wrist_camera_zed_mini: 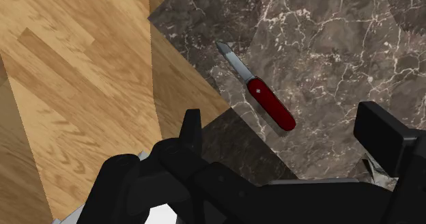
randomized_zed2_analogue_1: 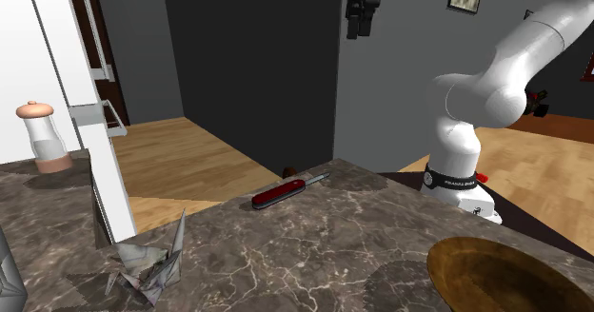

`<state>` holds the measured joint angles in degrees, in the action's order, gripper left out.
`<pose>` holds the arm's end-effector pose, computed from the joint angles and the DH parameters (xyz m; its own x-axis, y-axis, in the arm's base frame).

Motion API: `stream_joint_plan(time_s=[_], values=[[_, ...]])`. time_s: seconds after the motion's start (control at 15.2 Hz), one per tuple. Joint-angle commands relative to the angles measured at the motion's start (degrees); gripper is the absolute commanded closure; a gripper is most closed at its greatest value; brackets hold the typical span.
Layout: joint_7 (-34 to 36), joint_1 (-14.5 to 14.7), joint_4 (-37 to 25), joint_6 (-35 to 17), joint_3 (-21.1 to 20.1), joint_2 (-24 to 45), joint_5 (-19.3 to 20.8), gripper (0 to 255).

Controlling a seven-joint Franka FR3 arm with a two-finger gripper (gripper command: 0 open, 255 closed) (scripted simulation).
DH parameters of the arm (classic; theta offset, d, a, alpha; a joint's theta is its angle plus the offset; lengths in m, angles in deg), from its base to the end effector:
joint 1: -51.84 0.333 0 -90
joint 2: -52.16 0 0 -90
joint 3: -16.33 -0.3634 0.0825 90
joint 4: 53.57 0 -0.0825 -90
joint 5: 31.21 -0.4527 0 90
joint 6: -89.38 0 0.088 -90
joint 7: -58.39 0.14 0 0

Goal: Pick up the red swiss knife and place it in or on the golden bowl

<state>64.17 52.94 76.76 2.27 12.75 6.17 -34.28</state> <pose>0.3313 0.0421 0.6352 0.9984 -0.0335 0.0462 -0.0329 -0.9994 -0.0131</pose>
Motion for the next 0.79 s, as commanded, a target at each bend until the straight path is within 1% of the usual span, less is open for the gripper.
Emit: stream_joint_plan(time_s=[0.0,0.4,0.73], values=[[0.0,0.0,0.0,0.0,0.0,0.0,0.0,0],[-6.2,1.9,9.0,-12.2,0.8,3.2,0.7,0],[-11.2,3.4,14.5,-22.9,1.4,8.4,1.2,0]])
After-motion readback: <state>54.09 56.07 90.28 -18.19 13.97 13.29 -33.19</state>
